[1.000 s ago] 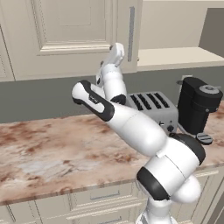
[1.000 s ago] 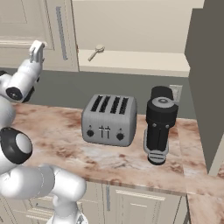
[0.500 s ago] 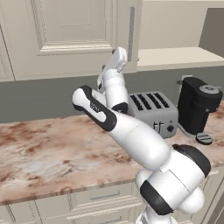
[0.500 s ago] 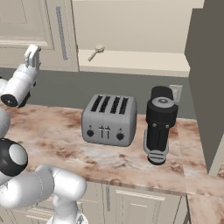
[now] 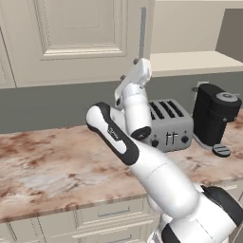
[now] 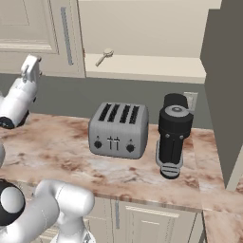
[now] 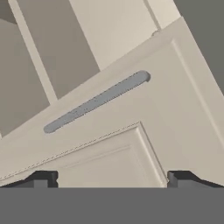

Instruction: Pick up the bar soap and dish brush from the sink, and place them back in the cabinet, and close the cabinet doors.

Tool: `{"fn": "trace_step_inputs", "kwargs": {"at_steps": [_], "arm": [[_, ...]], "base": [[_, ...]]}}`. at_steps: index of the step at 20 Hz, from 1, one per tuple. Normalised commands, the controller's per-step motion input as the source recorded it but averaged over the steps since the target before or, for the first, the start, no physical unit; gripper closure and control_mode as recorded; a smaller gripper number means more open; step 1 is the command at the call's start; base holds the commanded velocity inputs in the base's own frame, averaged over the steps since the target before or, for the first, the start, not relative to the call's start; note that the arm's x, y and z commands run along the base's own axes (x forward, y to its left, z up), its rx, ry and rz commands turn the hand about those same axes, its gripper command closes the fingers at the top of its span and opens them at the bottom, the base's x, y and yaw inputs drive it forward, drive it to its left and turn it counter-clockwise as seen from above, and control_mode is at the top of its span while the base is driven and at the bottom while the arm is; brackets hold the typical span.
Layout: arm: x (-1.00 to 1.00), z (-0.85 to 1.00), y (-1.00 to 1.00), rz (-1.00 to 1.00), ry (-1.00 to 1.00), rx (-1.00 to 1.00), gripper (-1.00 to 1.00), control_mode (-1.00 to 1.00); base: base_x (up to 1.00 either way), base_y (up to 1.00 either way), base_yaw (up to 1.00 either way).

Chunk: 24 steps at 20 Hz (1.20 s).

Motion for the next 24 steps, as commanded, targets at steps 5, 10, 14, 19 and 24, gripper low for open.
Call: {"fn": "trace_step_inputs", "kwargs": {"at_steps": [5,10,14,19,24], "arm": [[-0.54,0.00,-0.36,0.00,-0.11,-0.02,-1.00,-1.00],[-0.37,-0.01,-0.41,-0.01,-0.11,-0.05,-1.00,-1.00],[-0.26,-0.06,-0.44,-0.03,-0.13,-0.06,-1.00,-1.00],[-0.31,-0.02,-0.51,-0.04,-0.13,-0.04,-1.00,-1.00],[-0.36,-0.01,-0.51,-0.04,-0.12,-0.04,-1.00,-1.00]], "base": [[0.00,0.00,0.00],[0.00,0.00,0.00],[0.00,0.00,0.00],[0.00,0.00,0.00],[0.00,0.00,0.00]]}}
